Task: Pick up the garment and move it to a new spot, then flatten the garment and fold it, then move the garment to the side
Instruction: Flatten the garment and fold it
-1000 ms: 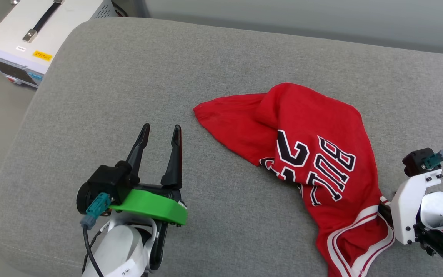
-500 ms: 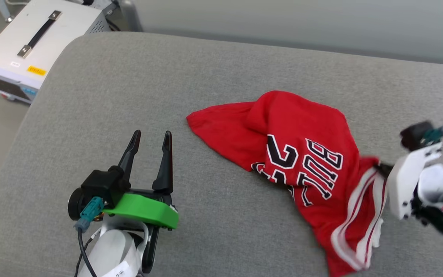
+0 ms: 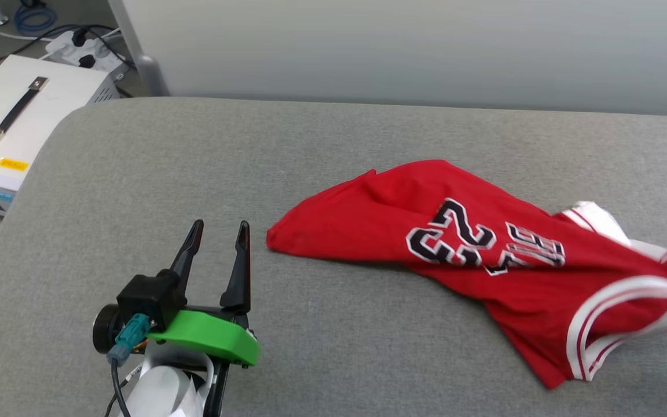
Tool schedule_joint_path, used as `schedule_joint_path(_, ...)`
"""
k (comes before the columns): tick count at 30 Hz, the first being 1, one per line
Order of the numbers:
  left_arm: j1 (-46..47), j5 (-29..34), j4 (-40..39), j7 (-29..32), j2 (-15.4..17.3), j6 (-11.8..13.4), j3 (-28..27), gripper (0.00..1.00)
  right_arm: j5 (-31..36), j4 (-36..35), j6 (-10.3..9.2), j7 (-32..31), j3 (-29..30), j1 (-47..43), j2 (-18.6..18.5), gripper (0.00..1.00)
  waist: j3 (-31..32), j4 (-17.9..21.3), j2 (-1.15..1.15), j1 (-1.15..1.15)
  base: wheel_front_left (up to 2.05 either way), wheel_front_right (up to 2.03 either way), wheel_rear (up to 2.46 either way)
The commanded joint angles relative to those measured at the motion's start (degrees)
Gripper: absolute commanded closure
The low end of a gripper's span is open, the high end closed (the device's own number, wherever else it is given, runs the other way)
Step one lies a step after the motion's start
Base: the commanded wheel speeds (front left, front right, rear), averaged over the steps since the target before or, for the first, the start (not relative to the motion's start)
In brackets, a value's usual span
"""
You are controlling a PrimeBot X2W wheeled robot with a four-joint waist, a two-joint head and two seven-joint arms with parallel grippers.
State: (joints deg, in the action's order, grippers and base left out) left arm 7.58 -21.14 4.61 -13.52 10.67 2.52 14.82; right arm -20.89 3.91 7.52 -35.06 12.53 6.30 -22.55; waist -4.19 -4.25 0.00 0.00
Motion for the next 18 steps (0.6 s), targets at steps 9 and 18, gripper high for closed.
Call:
schedule_joint_path(9, -1.04, -0.28, -0.42, 0.76, 0.73, 0.53, 0.32, 0.00, 1.65, 4.29, -0.03, 0.30, 7.71, -14.76, 13.31, 1.00, 0.67, 1.90, 0.00, 0.00, 0.00, 0.00, 0.00)
schedule_joint_path(18, -2.57, -0.89, -0.28, 1.65, 1.31, 0.92, 0.70, 0.00, 1.79, 6.65, -0.03, 15.28, 7.01, -14.61, 17.55, 0.00, 2.61, 2.21, 0.00, 0.00, 0.00, 0.00, 0.00)
